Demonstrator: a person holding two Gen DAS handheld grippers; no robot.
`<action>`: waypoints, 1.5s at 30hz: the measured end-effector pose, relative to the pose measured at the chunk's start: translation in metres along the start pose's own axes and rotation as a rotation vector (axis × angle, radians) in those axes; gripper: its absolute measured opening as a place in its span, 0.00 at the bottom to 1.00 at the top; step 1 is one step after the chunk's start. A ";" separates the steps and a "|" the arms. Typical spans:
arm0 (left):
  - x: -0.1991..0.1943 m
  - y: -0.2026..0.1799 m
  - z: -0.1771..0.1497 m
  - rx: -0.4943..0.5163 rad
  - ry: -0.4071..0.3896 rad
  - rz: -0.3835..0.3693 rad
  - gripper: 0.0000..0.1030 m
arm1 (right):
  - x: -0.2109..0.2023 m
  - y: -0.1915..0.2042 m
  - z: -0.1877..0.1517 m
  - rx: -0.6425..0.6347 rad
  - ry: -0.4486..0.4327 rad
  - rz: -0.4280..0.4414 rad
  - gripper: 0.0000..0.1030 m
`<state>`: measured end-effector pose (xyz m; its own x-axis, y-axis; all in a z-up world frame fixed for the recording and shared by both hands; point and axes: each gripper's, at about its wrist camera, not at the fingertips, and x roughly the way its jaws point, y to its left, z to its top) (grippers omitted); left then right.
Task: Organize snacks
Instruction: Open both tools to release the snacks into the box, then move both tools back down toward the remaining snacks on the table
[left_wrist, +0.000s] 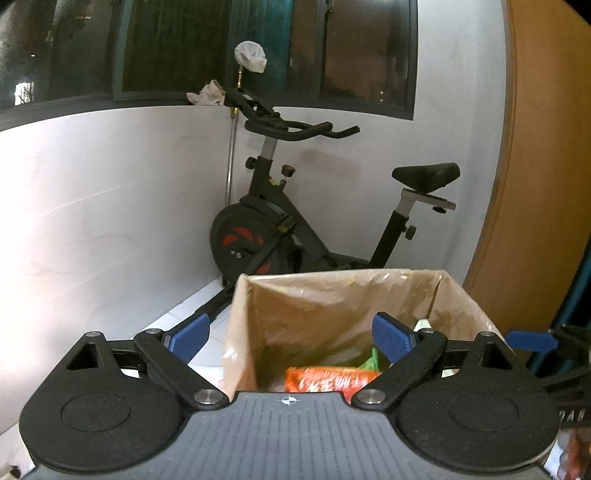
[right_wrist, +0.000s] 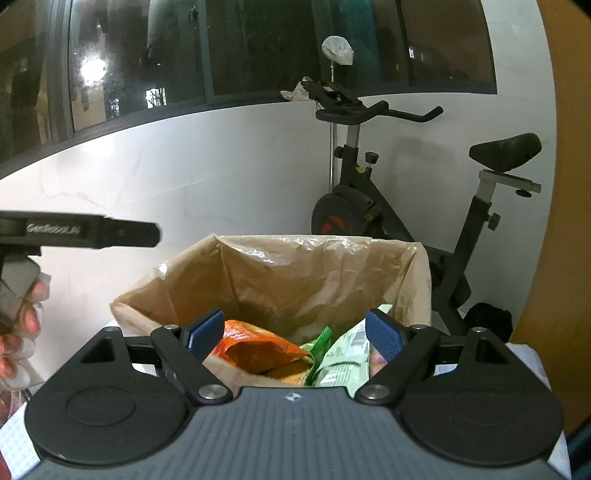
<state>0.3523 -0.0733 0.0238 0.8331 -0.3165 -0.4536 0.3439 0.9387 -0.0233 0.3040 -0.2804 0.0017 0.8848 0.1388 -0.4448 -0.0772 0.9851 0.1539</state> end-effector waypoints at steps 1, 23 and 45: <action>-0.006 0.002 -0.001 -0.002 0.001 0.001 0.93 | -0.004 0.000 -0.001 0.004 0.000 -0.001 0.84; -0.091 0.026 -0.083 -0.061 0.083 0.058 0.95 | -0.080 0.035 -0.067 0.072 -0.007 -0.083 1.00; -0.113 0.043 -0.167 -0.123 0.150 0.081 1.00 | -0.082 0.031 -0.151 0.176 0.074 -0.032 1.00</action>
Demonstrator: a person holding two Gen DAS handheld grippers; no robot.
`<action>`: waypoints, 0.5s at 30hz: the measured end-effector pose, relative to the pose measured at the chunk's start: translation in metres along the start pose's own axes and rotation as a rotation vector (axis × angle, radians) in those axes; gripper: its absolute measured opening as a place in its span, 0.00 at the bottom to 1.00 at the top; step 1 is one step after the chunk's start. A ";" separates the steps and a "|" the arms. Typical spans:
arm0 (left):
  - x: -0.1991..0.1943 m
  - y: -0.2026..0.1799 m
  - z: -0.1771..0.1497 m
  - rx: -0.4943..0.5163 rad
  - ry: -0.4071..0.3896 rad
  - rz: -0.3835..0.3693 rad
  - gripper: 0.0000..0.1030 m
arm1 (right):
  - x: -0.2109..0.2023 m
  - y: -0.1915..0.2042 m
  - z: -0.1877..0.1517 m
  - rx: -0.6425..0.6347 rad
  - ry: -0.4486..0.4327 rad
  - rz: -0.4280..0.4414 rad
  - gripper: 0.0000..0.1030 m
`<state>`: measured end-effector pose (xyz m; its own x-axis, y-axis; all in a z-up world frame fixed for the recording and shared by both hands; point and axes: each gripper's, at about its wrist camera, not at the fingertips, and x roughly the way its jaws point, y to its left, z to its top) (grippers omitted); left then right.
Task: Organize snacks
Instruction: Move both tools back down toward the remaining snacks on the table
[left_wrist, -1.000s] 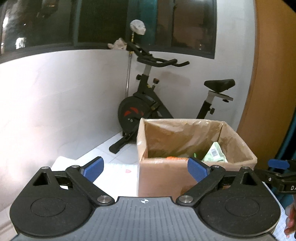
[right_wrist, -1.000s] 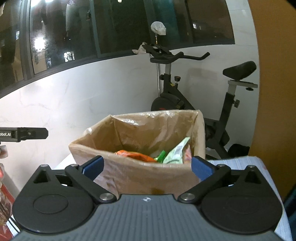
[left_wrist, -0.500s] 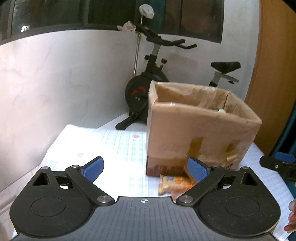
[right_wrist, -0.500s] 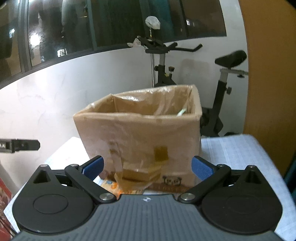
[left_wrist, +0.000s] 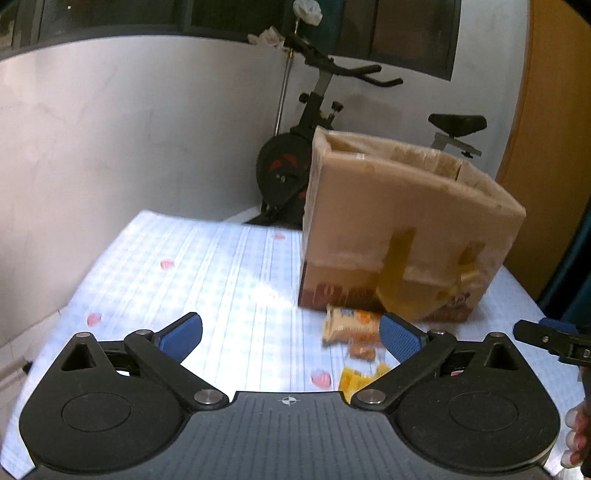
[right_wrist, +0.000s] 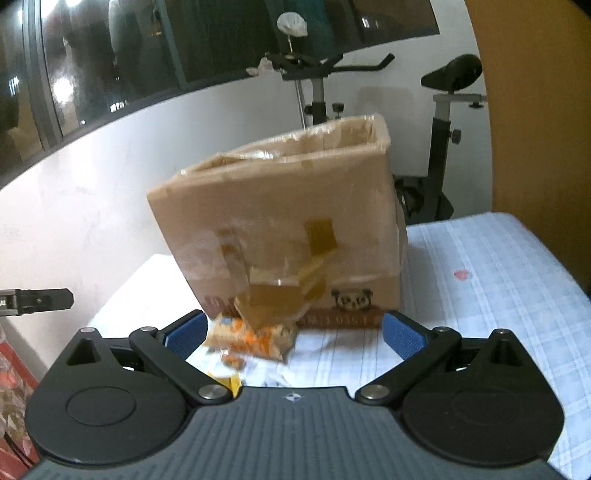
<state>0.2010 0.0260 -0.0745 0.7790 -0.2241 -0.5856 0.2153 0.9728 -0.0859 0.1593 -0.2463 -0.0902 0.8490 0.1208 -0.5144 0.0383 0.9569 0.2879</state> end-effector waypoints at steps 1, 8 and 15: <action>0.001 0.000 -0.006 0.000 0.007 -0.002 1.00 | 0.002 0.001 -0.004 -0.001 0.013 0.000 0.99; 0.008 -0.005 -0.032 -0.048 0.057 -0.031 1.00 | 0.017 0.013 -0.027 -0.059 0.091 0.012 0.97; 0.015 -0.027 -0.037 -0.031 0.067 -0.074 1.00 | 0.022 0.007 -0.040 -0.075 0.120 -0.039 0.94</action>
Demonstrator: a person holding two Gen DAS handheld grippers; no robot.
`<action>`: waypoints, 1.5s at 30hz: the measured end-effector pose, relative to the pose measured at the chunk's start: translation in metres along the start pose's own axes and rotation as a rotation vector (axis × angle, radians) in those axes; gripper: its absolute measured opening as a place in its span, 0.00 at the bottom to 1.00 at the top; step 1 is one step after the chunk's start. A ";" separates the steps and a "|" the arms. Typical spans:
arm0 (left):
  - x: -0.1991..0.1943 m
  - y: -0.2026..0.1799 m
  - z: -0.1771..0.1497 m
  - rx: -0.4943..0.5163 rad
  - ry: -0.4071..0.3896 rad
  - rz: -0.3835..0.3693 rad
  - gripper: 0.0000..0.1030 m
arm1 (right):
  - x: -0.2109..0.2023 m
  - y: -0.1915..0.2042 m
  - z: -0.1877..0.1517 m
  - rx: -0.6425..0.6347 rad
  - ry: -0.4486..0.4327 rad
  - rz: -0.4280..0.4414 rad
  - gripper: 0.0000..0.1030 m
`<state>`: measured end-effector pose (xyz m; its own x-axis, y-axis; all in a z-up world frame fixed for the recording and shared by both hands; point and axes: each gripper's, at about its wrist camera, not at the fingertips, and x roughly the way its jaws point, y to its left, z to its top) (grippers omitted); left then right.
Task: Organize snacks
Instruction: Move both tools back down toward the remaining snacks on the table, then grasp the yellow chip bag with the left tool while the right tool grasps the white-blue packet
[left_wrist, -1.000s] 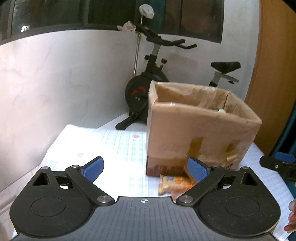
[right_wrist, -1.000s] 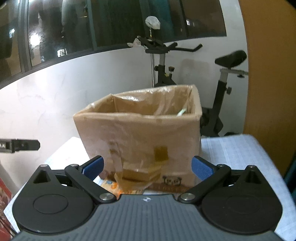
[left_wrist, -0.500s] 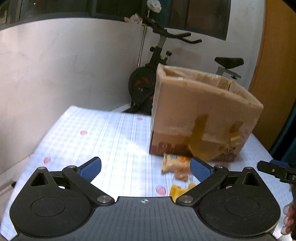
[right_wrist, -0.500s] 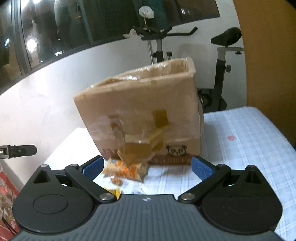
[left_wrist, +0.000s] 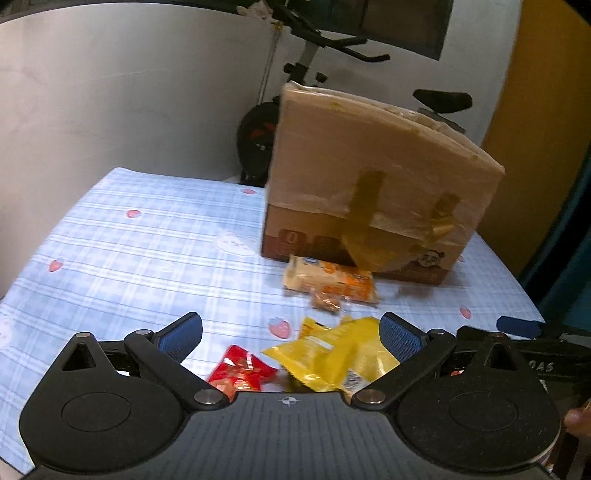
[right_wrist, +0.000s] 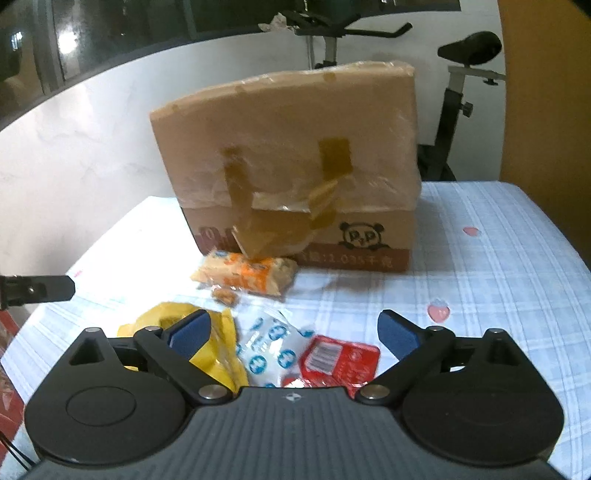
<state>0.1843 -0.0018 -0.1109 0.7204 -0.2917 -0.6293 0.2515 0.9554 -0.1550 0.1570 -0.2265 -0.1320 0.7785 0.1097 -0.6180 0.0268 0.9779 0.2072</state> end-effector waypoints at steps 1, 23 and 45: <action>0.003 -0.004 -0.001 0.000 0.003 -0.006 1.00 | 0.001 -0.002 -0.002 0.002 0.005 -0.007 0.94; 0.064 -0.032 -0.024 -0.036 0.114 -0.041 1.00 | 0.016 -0.034 -0.028 0.078 0.063 -0.035 0.93; 0.051 -0.023 -0.030 -0.058 0.102 -0.089 0.95 | 0.023 -0.036 -0.032 0.111 0.062 -0.005 0.93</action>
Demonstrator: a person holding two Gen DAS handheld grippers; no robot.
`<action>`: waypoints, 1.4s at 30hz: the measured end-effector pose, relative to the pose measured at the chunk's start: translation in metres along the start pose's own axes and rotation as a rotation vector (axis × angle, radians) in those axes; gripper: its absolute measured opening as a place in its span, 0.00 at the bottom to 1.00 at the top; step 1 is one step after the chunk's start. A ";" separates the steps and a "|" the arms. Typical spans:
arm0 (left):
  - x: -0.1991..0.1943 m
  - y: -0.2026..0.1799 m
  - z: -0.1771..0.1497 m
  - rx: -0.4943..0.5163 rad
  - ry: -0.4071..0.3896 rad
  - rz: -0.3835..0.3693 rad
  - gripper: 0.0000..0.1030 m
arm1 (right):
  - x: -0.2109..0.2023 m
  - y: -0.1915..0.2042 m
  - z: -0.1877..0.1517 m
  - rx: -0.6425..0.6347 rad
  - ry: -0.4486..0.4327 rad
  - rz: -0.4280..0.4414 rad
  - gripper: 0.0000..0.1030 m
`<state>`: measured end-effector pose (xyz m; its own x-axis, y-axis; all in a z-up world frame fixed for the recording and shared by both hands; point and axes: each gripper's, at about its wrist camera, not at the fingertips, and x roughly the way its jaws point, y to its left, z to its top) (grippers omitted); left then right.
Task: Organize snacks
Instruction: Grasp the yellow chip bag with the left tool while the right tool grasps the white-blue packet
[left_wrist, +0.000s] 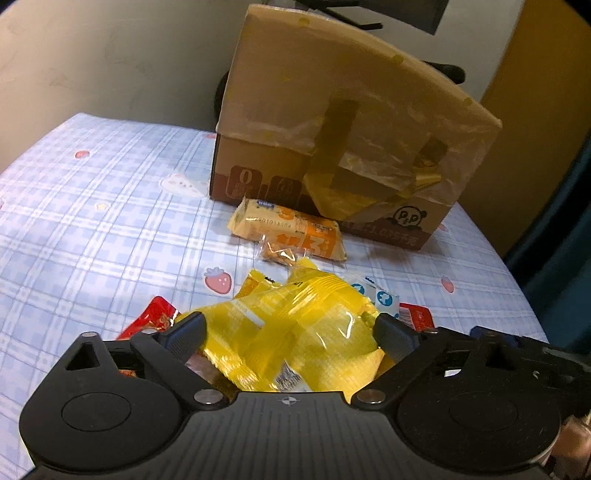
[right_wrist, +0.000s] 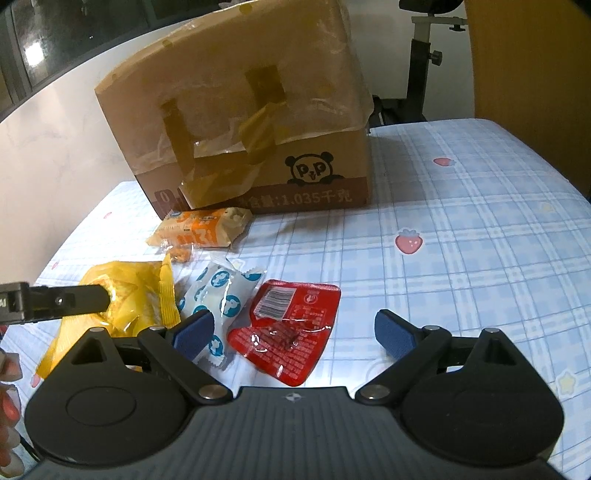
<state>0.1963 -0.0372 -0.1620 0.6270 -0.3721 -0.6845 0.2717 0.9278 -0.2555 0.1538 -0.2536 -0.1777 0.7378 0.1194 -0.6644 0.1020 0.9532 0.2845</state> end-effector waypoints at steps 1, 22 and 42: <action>-0.002 0.001 0.000 0.001 0.000 -0.002 0.95 | 0.000 0.000 0.000 0.001 -0.001 0.004 0.93; 0.032 0.008 0.002 -0.165 0.062 -0.090 0.95 | -0.001 0.002 -0.002 -0.002 0.004 0.005 0.93; -0.014 0.027 0.017 -0.107 -0.114 0.026 0.84 | 0.014 0.016 0.012 -0.020 0.032 0.063 0.74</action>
<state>0.2071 -0.0077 -0.1478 0.7134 -0.3432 -0.6109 0.1790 0.9322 -0.3146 0.1735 -0.2406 -0.1738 0.7207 0.1879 -0.6673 0.0422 0.9489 0.3128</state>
